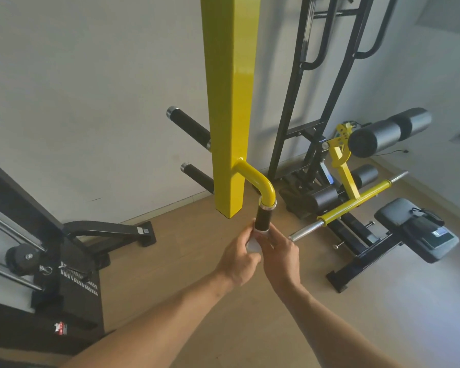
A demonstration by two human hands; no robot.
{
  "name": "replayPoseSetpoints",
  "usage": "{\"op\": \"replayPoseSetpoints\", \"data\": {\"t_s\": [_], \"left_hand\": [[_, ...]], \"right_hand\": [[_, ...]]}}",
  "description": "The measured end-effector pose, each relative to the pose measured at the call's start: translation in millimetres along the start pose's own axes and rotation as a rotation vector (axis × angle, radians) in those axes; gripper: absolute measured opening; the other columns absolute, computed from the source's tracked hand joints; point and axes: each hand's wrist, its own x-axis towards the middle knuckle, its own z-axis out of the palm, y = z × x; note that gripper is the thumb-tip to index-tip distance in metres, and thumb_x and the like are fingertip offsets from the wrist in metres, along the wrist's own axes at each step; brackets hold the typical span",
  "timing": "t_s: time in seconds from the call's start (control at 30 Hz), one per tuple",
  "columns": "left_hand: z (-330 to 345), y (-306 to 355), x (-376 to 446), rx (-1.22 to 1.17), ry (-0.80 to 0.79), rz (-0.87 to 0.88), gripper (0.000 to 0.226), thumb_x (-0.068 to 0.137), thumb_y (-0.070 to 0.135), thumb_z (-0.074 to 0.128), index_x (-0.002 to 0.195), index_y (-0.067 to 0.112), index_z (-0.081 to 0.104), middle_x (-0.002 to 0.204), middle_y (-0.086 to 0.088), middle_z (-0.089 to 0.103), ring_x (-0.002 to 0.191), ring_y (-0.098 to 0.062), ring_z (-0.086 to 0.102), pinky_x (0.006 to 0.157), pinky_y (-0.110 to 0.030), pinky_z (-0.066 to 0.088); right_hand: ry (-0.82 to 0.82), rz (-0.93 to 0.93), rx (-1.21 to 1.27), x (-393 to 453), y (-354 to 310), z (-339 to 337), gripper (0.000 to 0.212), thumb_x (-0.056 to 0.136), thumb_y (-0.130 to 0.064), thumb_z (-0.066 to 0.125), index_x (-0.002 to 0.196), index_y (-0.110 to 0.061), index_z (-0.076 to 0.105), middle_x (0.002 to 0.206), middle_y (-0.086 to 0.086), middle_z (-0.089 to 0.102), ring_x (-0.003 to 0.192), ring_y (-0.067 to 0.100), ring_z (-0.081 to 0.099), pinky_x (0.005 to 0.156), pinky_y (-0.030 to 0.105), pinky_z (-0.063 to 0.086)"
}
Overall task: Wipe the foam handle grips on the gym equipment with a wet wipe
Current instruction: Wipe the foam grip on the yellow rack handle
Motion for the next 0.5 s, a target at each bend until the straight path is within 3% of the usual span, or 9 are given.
{"op": "replayPoseSetpoints", "data": {"t_s": [0.1,0.2,0.27,0.37,0.43,0.5], "left_hand": [[2,11,5,-0.092,0.042,0.064,0.084,0.073,0.005,0.052,0.151,0.033,0.038,0.14,0.021,0.056,0.133,0.003,0.048,0.109,-0.031,0.045],[1,18,10,-0.084,0.066,0.082,0.083,0.075,0.001,0.051,0.147,0.039,0.039,0.126,0.034,0.059,0.124,0.009,0.052,0.102,-0.023,0.048],[4,10,10,-0.016,0.051,0.046,0.085,0.075,0.001,0.052,0.148,0.04,0.037,0.128,0.026,0.061,0.125,0.001,0.054,0.104,-0.025,0.047],[5,0,7,0.043,-0.022,-0.052,0.089,0.07,0.011,0.054,0.151,0.04,0.033,0.14,0.009,0.059,0.133,-0.017,0.053,0.107,-0.041,0.048],[2,8,6,0.009,-0.014,-0.017,0.086,0.069,0.011,0.054,0.148,0.04,0.038,0.135,0.011,0.062,0.128,-0.014,0.057,0.104,-0.039,0.05],[-3,22,7,-0.087,0.028,0.064,0.079,0.072,0.0,0.053,0.139,0.043,0.049,0.128,0.014,0.066,0.123,-0.006,0.059,0.102,-0.034,0.052]], "right_hand": [[0.06,-0.08,0.057,3,-17,-9,0.028,0.093,-0.029,0.066,0.119,-0.039,0.069,0.088,-0.014,0.076,0.074,0.0,0.066,0.058,0.011,0.044],[0.08,-0.172,0.075,3,-21,-12,0.034,0.093,-0.023,0.068,0.125,-0.036,0.067,0.087,-0.015,0.074,0.072,-0.011,0.062,0.061,0.003,0.041],[0.032,-0.15,0.006,3,-8,-9,0.035,0.094,-0.024,0.066,0.127,-0.035,0.066,0.086,-0.011,0.074,0.073,-0.006,0.064,0.061,0.004,0.04],[-0.055,-0.04,-0.115,6,7,-3,0.026,0.096,-0.029,0.061,0.121,-0.034,0.068,0.088,-0.014,0.072,0.08,0.012,0.067,0.058,0.009,0.037],[-0.036,-0.045,-0.076,8,1,-5,0.021,0.096,-0.029,0.061,0.114,-0.034,0.069,0.087,-0.015,0.072,0.078,0.01,0.066,0.057,0.016,0.04],[0.019,-0.124,-0.015,10,-13,-11,0.023,0.095,-0.03,0.063,0.116,-0.039,0.068,0.084,-0.013,0.073,0.072,0.005,0.063,0.058,0.014,0.042]]}}
